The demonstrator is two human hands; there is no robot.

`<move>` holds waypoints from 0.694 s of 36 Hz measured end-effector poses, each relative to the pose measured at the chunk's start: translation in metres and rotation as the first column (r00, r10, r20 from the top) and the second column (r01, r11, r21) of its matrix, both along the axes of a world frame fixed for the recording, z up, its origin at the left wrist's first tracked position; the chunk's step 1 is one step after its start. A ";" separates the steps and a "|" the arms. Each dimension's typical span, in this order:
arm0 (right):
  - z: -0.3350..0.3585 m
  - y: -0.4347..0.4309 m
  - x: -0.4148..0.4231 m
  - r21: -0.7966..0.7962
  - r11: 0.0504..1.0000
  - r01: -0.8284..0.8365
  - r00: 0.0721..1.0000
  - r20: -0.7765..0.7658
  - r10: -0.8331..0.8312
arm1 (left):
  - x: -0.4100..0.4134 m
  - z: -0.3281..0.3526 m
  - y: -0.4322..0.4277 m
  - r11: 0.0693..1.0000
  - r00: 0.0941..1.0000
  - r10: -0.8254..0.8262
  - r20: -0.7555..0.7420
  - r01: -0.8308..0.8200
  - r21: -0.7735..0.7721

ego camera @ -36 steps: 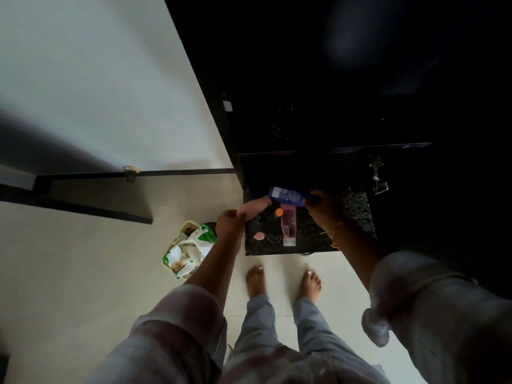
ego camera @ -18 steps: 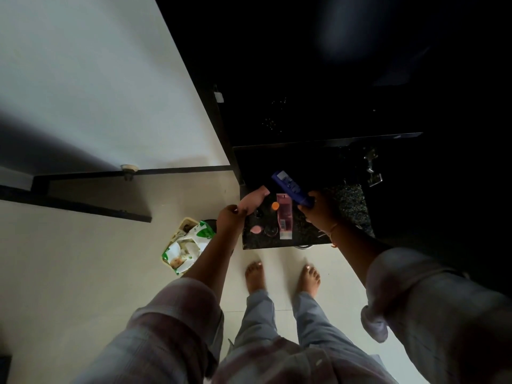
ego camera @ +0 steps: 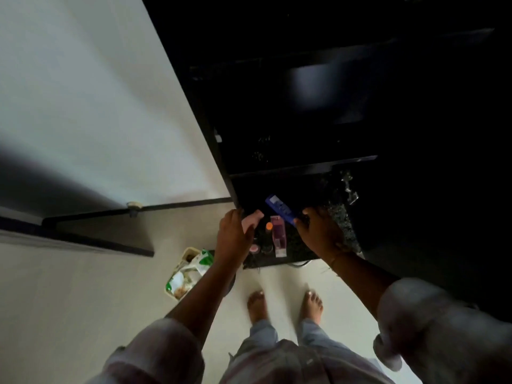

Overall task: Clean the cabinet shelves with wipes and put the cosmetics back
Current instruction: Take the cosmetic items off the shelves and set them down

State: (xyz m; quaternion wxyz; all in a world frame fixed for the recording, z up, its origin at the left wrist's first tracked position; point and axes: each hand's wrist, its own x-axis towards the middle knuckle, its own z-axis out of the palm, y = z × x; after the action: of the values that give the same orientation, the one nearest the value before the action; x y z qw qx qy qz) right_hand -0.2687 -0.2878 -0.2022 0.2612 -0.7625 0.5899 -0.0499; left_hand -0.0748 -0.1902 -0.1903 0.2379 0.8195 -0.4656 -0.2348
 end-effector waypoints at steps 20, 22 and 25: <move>0.295 -0.005 0.006 -0.829 0.504 0.243 0.903 0.383 0.195 | -0.030 0.286 -0.048 0.538 0.886 -0.038 0.461 0.407 -0.738; 0.323 -0.011 0.005 -0.846 0.453 0.281 0.893 0.403 0.198 | -0.030 0.309 -0.055 0.497 0.875 -0.012 0.484 0.425 -0.756; 0.364 -0.021 0.005 -0.868 0.368 0.333 0.879 0.427 0.212 | -0.031 0.347 -0.065 0.414 0.868 0.031 0.495 0.439 -0.797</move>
State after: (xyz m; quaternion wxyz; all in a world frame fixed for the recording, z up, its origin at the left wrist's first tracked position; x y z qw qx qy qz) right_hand -0.2639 -0.3091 0.1619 -0.0799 -0.7146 0.4039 -0.5656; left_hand -0.1056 -0.2552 0.1565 0.4904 0.5331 -0.6573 0.2081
